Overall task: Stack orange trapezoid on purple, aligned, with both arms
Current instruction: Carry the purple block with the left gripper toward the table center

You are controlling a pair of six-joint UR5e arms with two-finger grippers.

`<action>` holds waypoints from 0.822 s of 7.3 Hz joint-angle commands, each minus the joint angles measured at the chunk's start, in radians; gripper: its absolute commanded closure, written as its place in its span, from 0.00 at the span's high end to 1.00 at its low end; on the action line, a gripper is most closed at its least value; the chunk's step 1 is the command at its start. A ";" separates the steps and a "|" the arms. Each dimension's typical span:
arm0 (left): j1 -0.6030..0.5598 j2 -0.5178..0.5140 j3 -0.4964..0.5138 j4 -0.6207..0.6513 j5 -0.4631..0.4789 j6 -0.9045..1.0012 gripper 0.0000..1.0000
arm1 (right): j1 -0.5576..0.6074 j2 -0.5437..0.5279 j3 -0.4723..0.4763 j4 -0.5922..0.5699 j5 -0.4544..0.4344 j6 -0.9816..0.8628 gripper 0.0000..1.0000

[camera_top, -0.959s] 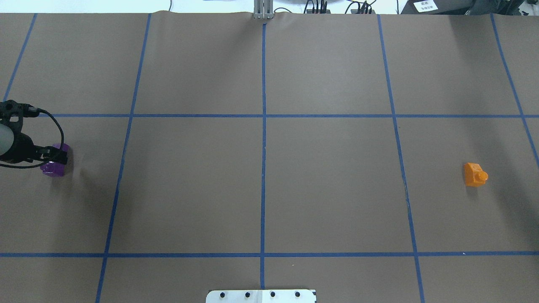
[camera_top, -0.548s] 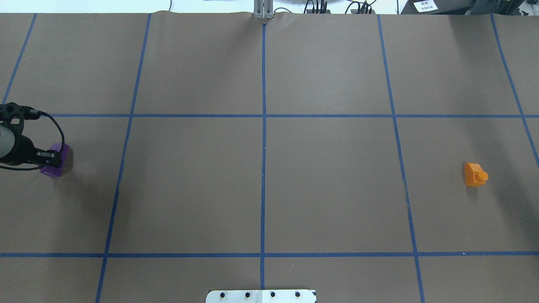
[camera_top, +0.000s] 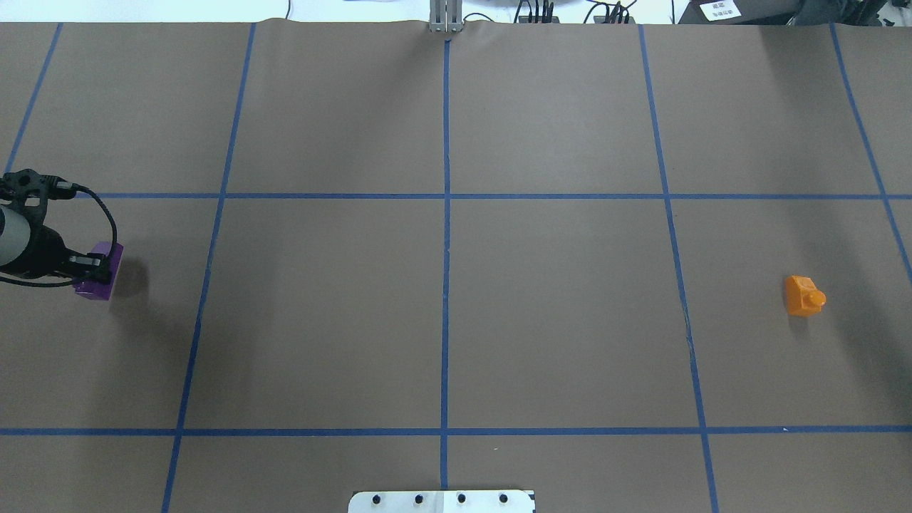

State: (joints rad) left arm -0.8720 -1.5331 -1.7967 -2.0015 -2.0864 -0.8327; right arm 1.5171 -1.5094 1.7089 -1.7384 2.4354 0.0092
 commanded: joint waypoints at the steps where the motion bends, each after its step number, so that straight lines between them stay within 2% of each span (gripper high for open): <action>1: -0.001 -0.168 -0.120 0.268 -0.003 0.004 0.00 | 0.000 0.000 0.000 -0.001 0.001 0.000 1.00; 2: 0.036 -0.285 -0.112 0.288 0.021 0.004 0.00 | 0.000 0.000 0.000 -0.001 0.001 0.000 1.00; 3: 0.135 -0.397 -0.084 0.390 0.087 0.004 0.00 | 0.000 0.000 -0.006 0.000 -0.001 0.000 1.00; 4: 0.169 -0.562 0.004 0.433 0.171 0.007 0.00 | -0.008 0.000 -0.011 0.003 -0.009 -0.008 1.00; 6: 0.232 -0.778 0.187 0.431 0.196 -0.003 0.00 | -0.012 0.002 -0.015 0.003 -0.004 -0.002 1.00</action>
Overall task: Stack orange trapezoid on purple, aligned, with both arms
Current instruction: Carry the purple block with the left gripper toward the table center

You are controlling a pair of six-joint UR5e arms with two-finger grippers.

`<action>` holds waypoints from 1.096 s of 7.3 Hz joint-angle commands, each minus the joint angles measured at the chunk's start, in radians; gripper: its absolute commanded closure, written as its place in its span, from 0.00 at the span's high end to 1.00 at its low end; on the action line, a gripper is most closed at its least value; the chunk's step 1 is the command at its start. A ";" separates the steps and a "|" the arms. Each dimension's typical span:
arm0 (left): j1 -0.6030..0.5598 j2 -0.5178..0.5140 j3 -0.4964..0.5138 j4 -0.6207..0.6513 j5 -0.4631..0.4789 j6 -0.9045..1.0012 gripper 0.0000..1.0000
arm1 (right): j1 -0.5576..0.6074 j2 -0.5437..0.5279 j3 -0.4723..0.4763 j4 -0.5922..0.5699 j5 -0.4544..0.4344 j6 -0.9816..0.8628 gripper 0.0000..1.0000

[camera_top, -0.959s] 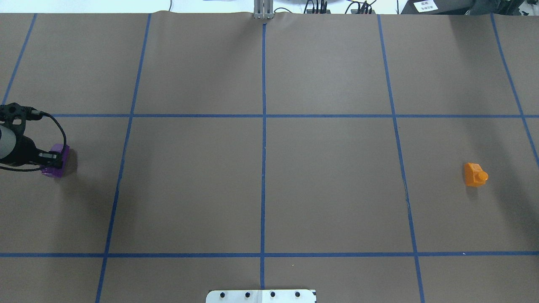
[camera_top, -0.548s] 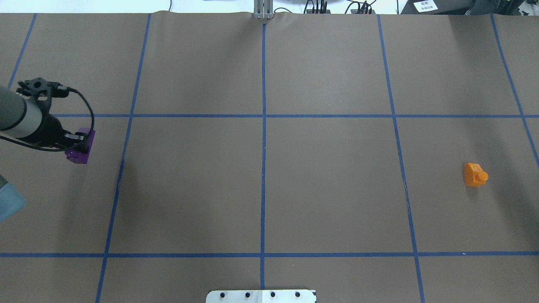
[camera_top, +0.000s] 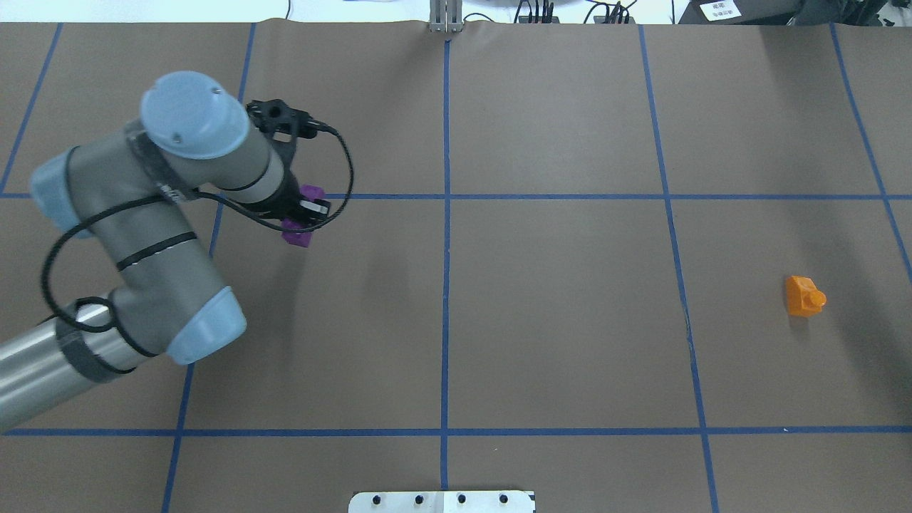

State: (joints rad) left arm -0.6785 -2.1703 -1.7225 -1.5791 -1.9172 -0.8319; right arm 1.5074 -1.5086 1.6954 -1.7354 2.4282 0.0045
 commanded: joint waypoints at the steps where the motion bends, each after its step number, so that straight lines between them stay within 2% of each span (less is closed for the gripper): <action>1: 0.063 -0.207 0.180 0.004 0.062 -0.001 0.00 | -0.003 0.001 -0.002 -0.001 0.005 0.003 1.00; 2: 0.069 -0.295 0.283 -0.004 0.064 0.007 0.00 | -0.003 0.001 -0.003 -0.001 0.005 0.003 1.00; 4: 0.086 -0.377 0.445 -0.118 0.064 0.004 0.00 | -0.003 0.001 -0.005 -0.001 0.006 0.003 1.00; 7: 0.122 -0.388 0.483 -0.124 0.066 0.008 0.00 | -0.003 0.001 -0.010 -0.001 0.006 0.005 1.00; 8: 0.122 -0.388 0.497 -0.124 0.066 0.011 0.04 | -0.003 0.001 -0.010 -0.001 0.006 0.005 1.00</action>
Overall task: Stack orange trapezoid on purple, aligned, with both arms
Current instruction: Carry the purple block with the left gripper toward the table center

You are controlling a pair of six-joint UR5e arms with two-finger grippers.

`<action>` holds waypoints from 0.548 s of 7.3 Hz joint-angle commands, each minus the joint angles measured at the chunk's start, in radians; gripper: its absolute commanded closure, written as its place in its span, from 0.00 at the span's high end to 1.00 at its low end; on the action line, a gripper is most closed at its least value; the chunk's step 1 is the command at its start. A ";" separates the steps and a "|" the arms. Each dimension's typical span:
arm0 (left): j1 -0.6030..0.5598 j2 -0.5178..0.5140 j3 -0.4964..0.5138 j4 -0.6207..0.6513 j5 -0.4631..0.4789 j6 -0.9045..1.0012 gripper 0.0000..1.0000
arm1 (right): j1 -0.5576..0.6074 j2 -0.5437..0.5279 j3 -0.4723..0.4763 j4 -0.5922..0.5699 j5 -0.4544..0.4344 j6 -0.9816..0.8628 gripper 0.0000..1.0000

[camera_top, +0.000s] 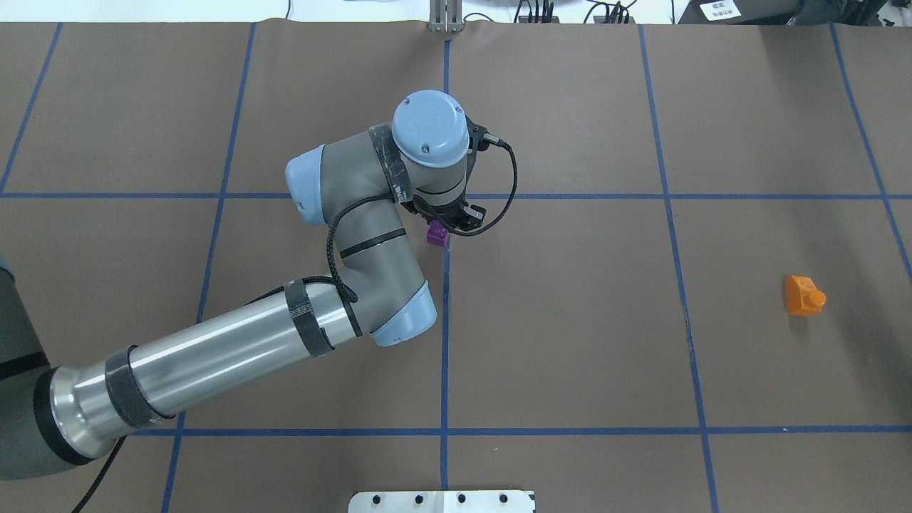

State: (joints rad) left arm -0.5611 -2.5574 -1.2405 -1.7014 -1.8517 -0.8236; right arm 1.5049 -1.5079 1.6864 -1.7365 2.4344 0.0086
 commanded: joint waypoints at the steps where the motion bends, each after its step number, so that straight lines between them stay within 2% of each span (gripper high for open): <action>1: 0.007 -0.009 0.030 -0.007 -0.001 0.001 0.18 | 0.000 0.000 -0.001 0.000 0.000 0.001 1.00; 2: 0.010 -0.009 0.047 -0.036 0.000 0.001 0.33 | 0.000 0.000 -0.002 0.000 0.000 0.001 1.00; 4: 0.015 -0.009 0.059 -0.060 0.000 0.001 0.46 | 0.000 0.002 -0.001 0.000 0.000 0.001 1.00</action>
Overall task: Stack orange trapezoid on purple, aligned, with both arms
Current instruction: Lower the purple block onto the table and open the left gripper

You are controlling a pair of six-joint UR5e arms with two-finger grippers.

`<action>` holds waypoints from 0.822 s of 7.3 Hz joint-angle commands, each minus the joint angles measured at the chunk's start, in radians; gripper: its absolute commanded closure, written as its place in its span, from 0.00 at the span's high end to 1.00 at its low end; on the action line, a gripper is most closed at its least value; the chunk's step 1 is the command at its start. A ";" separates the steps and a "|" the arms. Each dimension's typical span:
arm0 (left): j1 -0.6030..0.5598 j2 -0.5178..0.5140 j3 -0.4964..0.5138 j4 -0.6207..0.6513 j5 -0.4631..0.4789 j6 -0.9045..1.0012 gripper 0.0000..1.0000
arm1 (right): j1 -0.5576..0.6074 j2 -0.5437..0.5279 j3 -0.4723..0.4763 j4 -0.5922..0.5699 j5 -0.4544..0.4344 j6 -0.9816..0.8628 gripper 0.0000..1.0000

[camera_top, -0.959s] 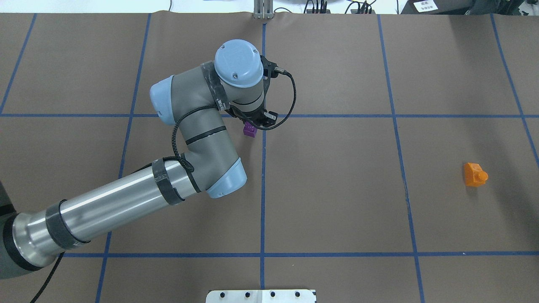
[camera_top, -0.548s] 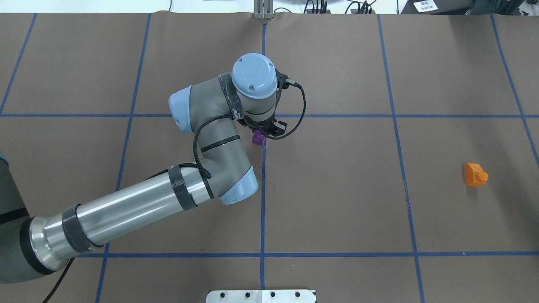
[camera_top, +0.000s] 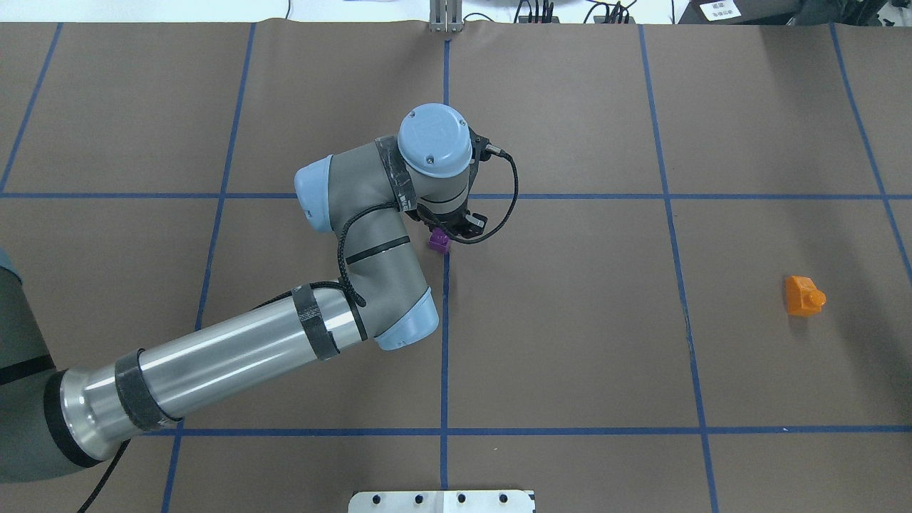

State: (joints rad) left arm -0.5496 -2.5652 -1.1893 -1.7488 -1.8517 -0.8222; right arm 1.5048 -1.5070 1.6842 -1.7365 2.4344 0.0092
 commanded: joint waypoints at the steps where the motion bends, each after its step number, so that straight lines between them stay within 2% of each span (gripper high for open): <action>1: 0.002 -0.001 0.007 -0.012 0.000 0.000 0.70 | 0.000 0.004 0.002 0.000 0.002 0.000 1.00; 2: 0.000 -0.001 0.000 -0.024 0.000 -0.006 1.00 | 0.000 0.005 0.006 0.002 -0.001 0.000 1.00; 4: -0.053 -0.007 -0.030 -0.031 -0.012 -0.014 1.00 | -0.008 0.005 0.034 0.002 -0.002 0.014 1.00; 5: -0.090 -0.009 -0.041 -0.028 -0.052 -0.015 1.00 | -0.041 -0.002 0.079 0.041 -0.006 0.126 1.00; 6: -0.120 -0.007 -0.065 0.024 -0.085 -0.014 1.00 | -0.117 -0.030 0.106 0.204 -0.044 0.328 1.00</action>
State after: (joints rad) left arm -0.6297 -2.5723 -1.2293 -1.7656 -1.8971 -0.8362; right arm 1.4579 -1.5132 1.7516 -1.6705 2.4209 0.1431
